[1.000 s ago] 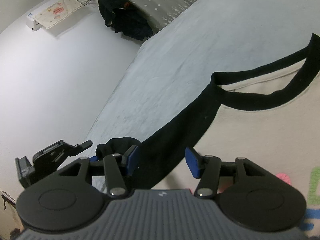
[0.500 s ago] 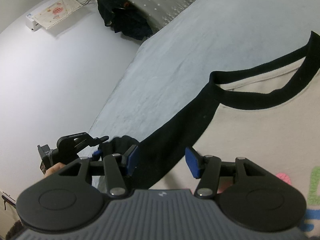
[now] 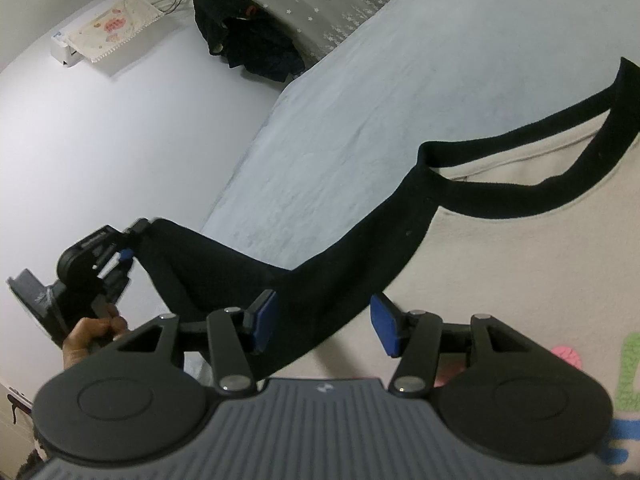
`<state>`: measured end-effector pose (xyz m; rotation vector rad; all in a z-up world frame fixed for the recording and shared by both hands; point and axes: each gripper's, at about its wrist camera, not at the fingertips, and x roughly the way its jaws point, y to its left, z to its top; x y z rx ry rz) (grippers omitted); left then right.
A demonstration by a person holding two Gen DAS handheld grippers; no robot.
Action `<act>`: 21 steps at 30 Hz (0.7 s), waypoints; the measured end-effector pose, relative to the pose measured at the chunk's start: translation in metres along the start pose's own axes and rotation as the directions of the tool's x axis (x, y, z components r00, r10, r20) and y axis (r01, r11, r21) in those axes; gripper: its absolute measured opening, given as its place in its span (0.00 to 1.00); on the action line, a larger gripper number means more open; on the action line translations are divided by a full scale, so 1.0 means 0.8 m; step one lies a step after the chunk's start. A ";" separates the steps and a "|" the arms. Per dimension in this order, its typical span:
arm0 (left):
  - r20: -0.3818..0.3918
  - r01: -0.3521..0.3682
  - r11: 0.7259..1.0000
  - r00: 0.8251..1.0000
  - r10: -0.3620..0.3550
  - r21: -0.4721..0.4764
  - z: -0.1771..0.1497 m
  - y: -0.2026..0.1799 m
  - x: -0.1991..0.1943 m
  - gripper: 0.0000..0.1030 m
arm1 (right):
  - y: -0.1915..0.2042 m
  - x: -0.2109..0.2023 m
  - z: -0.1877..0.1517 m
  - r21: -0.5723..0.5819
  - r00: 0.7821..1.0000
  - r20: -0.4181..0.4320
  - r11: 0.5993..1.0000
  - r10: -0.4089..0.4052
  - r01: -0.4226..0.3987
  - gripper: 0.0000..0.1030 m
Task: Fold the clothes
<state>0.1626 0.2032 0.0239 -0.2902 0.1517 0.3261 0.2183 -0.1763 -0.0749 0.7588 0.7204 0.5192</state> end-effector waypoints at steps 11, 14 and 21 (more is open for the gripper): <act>-0.179 -0.264 0.963 0.946 0.270 0.057 -0.012 0.017 0.017 0.47 | -0.001 0.001 0.000 0.007 1.000 0.001 1.000 0.003 -0.003 0.54; -0.194 -0.280 0.959 0.939 0.284 0.046 -0.019 0.017 0.014 0.56 | -0.001 0.001 0.000 0.006 1.000 0.000 1.000 0.001 -0.001 0.54; -0.236 -0.317 0.946 0.926 0.293 -0.069 -0.061 0.018 0.003 0.57 | 0.005 0.000 0.000 0.013 1.000 0.018 1.000 -0.021 0.021 0.54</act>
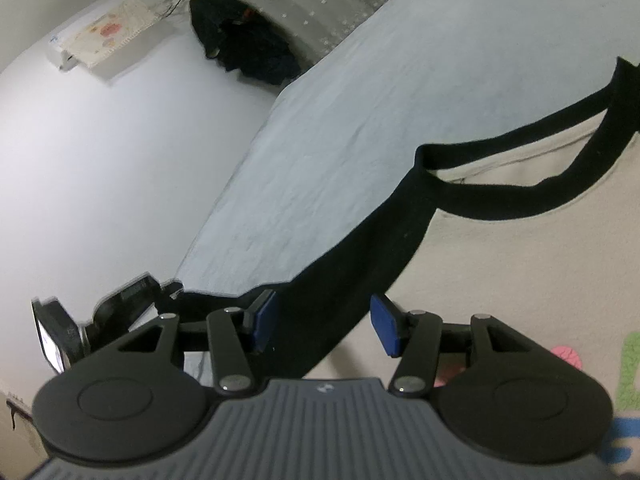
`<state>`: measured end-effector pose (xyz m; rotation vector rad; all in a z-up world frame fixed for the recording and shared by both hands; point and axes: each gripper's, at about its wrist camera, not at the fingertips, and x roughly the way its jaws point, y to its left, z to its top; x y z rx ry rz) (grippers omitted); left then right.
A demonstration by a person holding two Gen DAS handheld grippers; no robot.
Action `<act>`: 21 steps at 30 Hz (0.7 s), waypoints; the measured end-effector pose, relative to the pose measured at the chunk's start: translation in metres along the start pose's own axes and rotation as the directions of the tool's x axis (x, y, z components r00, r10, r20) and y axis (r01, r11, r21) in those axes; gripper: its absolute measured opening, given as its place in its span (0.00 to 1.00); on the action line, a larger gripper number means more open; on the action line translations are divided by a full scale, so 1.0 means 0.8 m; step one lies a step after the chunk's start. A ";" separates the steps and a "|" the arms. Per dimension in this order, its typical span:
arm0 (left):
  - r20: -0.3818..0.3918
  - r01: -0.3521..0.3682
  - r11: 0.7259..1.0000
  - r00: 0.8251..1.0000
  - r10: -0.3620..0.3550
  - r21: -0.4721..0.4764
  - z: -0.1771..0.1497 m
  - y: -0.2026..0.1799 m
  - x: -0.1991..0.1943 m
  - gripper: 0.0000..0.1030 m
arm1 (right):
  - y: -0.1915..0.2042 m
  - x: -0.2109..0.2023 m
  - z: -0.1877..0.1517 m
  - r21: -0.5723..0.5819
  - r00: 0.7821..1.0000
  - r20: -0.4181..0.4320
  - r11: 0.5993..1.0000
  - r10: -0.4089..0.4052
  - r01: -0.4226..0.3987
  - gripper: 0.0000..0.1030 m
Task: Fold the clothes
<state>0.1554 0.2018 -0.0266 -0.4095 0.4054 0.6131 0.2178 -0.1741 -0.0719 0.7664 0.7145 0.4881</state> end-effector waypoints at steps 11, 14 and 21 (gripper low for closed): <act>-0.002 0.050 0.985 0.999 -0.051 -0.167 -0.040 0.035 0.031 0.52 | 0.115 0.074 0.059 -0.513 0.975 -0.064 0.845 -0.212 0.150 0.54; -0.005 0.106 0.972 0.994 -0.109 -0.209 -0.036 0.039 0.045 0.37 | 0.116 0.125 0.062 -0.554 0.966 -0.183 0.831 -0.185 0.054 0.46; -0.006 0.188 0.941 0.980 -0.198 -0.280 -0.046 0.054 0.063 0.18 | 0.113 0.215 0.045 -0.580 0.935 -0.318 0.812 -0.157 -0.061 0.25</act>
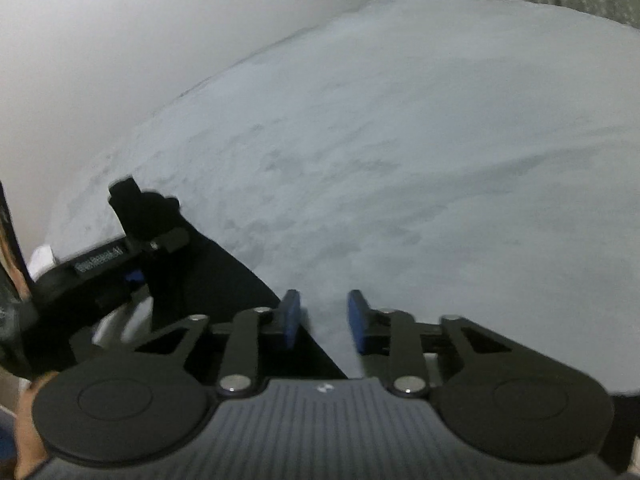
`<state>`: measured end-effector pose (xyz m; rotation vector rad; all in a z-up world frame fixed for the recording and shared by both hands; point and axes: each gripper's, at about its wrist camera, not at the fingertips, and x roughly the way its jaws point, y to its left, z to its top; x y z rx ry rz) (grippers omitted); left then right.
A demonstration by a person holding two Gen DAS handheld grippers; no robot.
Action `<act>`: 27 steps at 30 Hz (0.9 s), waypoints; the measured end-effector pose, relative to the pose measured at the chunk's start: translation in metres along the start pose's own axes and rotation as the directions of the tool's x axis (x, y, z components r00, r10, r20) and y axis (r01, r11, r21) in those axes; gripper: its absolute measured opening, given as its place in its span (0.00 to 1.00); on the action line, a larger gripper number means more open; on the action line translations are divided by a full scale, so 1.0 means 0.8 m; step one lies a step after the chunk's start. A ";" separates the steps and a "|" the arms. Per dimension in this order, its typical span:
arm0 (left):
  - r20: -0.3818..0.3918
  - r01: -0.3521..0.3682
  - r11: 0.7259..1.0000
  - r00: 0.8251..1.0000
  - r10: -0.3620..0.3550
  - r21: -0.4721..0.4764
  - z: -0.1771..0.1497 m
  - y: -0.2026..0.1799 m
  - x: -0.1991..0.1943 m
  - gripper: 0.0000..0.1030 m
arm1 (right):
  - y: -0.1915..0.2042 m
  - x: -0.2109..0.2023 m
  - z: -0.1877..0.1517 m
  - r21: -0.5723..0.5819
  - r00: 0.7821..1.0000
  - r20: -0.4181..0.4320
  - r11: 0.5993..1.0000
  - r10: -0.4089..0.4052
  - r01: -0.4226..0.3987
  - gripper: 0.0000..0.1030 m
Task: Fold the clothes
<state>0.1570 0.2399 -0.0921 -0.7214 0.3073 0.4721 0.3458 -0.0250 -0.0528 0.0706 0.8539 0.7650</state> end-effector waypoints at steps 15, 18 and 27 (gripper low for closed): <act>0.023 -0.020 0.994 1.000 0.017 0.111 0.029 -0.031 0.031 0.18 | 0.015 -0.007 -0.019 -0.139 0.997 0.022 0.988 0.072 -0.068 0.18; 0.030 0.004 0.993 1.000 -0.008 0.120 0.028 -0.020 0.034 0.11 | 0.024 -0.009 -0.023 -0.193 0.999 0.026 0.980 0.047 -0.041 0.03; 0.218 0.043 0.960 0.970 -0.106 0.278 0.024 -0.041 0.010 0.12 | 0.030 -0.057 -0.017 -0.155 0.953 0.302 0.985 -0.028 0.078 0.02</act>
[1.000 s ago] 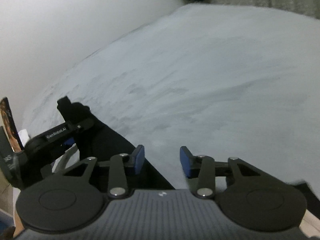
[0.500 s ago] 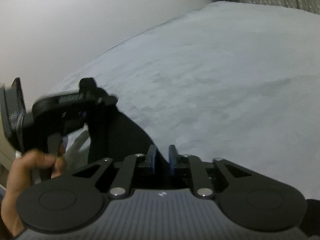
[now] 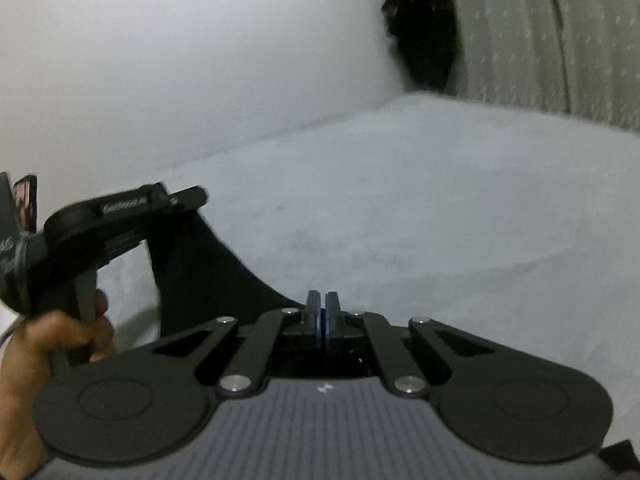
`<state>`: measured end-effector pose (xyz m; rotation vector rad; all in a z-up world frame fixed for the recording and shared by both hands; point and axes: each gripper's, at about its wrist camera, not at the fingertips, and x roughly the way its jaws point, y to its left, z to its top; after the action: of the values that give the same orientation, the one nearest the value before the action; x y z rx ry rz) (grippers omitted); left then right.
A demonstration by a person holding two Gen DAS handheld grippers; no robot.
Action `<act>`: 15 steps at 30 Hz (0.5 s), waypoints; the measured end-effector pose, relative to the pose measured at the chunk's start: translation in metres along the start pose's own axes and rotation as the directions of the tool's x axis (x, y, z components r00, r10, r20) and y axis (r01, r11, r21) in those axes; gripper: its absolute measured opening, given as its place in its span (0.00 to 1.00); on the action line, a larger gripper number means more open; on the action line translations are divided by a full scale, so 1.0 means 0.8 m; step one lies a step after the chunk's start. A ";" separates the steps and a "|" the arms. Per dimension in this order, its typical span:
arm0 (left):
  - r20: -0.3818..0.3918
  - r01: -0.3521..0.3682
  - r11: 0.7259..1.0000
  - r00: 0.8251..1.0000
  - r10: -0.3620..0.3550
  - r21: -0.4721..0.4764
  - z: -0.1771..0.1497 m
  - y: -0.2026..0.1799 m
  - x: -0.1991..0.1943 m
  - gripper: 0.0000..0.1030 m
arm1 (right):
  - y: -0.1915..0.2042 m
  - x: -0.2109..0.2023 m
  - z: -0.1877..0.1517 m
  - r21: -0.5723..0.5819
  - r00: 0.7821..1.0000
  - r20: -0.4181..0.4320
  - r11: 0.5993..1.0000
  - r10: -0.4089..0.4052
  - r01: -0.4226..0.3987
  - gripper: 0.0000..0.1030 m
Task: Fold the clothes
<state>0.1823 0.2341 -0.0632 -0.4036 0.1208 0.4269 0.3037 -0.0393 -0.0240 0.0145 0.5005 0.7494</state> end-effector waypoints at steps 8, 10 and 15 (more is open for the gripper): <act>-0.174 -0.163 0.976 0.975 0.137 -0.144 -0.012 0.036 0.034 0.15 | -0.019 0.033 -0.022 0.022 0.989 -0.122 0.996 -0.085 0.088 0.11; -0.142 -0.122 0.975 0.985 0.096 -0.184 -0.011 0.038 0.033 0.14 | -0.022 0.030 -0.021 0.028 0.991 -0.114 0.997 -0.074 0.078 0.11; 0.006 0.103 0.981 0.995 -0.103 -0.163 -0.012 0.029 0.011 0.13 | -0.027 0.033 -0.022 0.072 0.994 -0.094 0.996 -0.051 0.058 0.12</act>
<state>0.1800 0.2531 -0.0822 -0.5690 0.0667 0.3353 0.3262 -0.0410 -0.0549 0.0354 0.6143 0.6796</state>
